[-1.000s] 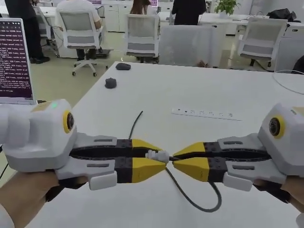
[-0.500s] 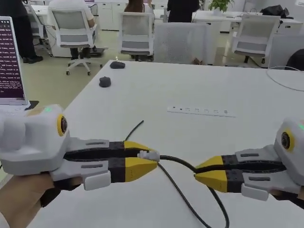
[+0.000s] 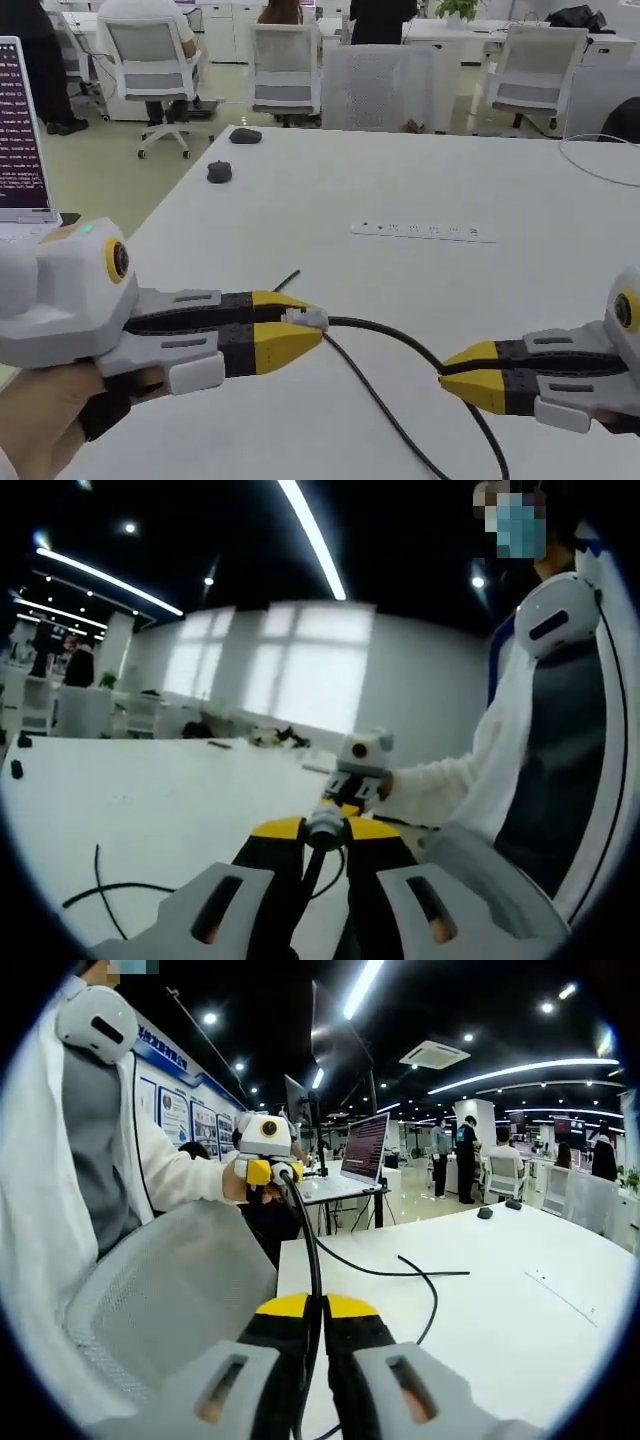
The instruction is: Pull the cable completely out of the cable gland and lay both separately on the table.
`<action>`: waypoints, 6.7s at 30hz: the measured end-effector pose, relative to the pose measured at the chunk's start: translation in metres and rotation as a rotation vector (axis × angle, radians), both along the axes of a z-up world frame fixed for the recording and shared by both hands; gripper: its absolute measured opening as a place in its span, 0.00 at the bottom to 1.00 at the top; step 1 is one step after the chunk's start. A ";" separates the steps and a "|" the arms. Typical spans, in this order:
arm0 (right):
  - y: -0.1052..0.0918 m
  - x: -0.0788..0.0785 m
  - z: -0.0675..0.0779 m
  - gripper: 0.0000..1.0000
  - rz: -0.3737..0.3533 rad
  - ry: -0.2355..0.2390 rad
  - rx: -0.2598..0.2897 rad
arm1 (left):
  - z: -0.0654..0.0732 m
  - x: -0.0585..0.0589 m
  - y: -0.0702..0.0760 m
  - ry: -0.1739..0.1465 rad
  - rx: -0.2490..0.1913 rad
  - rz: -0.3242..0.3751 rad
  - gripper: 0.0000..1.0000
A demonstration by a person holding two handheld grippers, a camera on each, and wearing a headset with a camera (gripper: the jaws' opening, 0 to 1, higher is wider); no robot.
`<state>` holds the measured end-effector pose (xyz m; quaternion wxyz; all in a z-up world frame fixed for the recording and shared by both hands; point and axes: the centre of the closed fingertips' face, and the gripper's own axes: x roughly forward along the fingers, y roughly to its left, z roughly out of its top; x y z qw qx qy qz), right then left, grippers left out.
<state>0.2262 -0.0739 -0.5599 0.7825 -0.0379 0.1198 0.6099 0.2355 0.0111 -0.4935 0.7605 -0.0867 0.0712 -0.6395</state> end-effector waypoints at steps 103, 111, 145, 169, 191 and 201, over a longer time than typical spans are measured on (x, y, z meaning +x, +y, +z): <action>0.026 0.010 0.044 0.18 0.042 -0.139 -0.046 | -0.012 0.003 -0.027 0.023 0.089 -0.008 0.16; 0.045 0.006 0.049 0.13 0.099 -0.163 -0.044 | -0.014 0.002 -0.033 0.015 0.107 -0.024 0.16; 0.017 0.004 0.016 0.03 0.070 -0.088 -0.062 | -0.025 0.005 -0.018 0.021 0.142 -0.002 0.16; -0.029 0.002 -0.019 0.03 -0.113 0.021 -0.142 | -0.017 0.008 -0.008 0.014 0.101 0.018 0.16; 0.033 0.006 0.053 0.19 -0.038 -0.197 -0.177 | -0.022 0.006 -0.028 -0.030 0.171 -0.088 0.16; 0.056 0.001 0.050 0.13 0.018 -0.194 -0.179 | -0.019 -0.002 -0.026 -0.037 0.175 -0.109 0.16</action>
